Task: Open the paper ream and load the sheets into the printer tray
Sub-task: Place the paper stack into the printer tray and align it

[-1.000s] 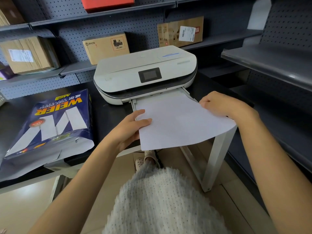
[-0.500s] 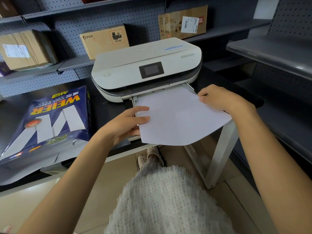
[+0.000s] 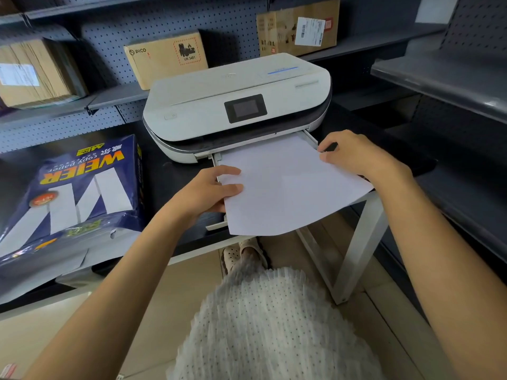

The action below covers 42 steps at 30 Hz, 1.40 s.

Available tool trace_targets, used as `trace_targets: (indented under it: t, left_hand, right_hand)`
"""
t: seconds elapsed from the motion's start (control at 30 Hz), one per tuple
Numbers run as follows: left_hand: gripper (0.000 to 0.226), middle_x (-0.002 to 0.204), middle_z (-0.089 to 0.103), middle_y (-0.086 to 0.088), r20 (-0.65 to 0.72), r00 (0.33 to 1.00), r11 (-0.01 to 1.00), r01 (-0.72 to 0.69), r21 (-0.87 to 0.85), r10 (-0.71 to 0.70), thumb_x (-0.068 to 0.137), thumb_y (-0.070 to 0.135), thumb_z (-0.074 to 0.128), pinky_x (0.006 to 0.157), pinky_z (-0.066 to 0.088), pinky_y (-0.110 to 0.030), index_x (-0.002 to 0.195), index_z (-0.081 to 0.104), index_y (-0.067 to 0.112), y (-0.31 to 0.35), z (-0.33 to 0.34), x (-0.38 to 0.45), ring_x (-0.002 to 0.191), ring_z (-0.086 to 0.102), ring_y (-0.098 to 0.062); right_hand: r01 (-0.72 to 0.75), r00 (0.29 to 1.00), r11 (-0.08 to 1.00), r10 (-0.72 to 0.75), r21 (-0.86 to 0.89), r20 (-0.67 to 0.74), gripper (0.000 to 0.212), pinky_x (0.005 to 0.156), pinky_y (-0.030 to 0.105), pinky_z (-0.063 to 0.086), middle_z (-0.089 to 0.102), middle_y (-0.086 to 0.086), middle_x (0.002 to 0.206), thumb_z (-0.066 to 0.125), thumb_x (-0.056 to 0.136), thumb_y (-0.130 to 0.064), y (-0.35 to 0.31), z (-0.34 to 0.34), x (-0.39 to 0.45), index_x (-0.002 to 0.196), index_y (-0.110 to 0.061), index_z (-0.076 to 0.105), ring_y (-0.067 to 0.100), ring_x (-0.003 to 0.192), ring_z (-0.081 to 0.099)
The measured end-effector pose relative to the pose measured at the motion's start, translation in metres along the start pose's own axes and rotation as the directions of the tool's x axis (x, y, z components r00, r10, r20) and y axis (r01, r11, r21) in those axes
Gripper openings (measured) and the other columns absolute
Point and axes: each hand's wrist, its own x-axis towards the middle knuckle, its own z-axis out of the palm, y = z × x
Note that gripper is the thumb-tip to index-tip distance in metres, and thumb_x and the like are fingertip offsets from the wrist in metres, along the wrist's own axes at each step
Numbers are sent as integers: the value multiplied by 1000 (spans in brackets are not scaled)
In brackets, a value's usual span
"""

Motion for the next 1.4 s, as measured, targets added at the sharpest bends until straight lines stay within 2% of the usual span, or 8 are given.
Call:
trace_targets:
  t: [0.27,0.43,0.63,0.77,0.9,1.1,1.23,1.4]
  left_hand:
    - [41,102,69,-9,1,1000,1000,-17,7,17,95,15,61,55,54,-14,134,52,20,-1,-2,3,67,72,-7]
    - [44,110,70,-11,29,1000,1000,-11,-6,11,94,16,62,60,56,-16,135,51,24,-3,-4,3,77,73,-12]
    - [44,112,68,-12,35,999,1000,1,0,0,94,17,63,60,56,-17,135,51,26,-2,-3,2,82,73,-17]
    - [37,109,68,-11,60,998,1000,4,-15,-3,95,18,61,61,57,-19,131,55,24,-4,-3,-3,76,73,-14]
    - [30,119,68,-16,125,991,991,62,-122,-47,99,13,53,69,62,-26,124,64,24,-10,-8,-12,95,69,-36]
    - [32,125,66,-20,154,986,978,93,-184,-65,99,5,51,69,60,-24,122,67,18,-12,-8,-17,94,62,-31]
    - [32,116,69,-22,137,989,984,85,-154,-64,98,2,52,61,58,-17,125,65,13,-9,-4,-18,73,67,-16]
    - [32,58,67,6,109,993,986,63,-154,-46,99,0,48,56,54,-11,129,59,5,-4,1,-19,48,62,-5]
  right_hand:
    - [19,1000,1000,-19,-17,1,27,73,32,39,54,14,123,57,96,-26,2,2,6,123,-25,61,25,89,56]
    - [36,999,999,-36,-20,6,27,70,31,38,54,10,117,54,98,-24,3,1,6,124,-27,62,22,86,54]
    - [4,999,1000,-4,1,42,31,77,35,42,52,13,132,53,99,-26,3,1,1,129,-31,61,24,95,54]
    - [7,998,1000,-5,-28,63,22,76,36,45,55,7,117,53,97,-25,5,-3,-6,118,-25,60,22,96,54]
    - [-12,997,998,17,-56,82,12,76,36,48,57,3,101,52,97,-21,5,-10,-15,108,-18,55,22,93,57]
    - [9,997,998,-3,-70,78,12,77,35,46,53,2,108,47,99,-13,-2,-12,-18,102,-19,57,23,100,55]
    - [-6,997,997,11,-73,72,17,75,33,41,53,4,104,42,100,-10,2,-8,-14,100,-20,56,24,96,54]
    - [-10,1000,997,12,-75,22,19,73,34,42,49,-1,86,41,99,-10,10,-2,-9,99,-23,56,25,89,53]
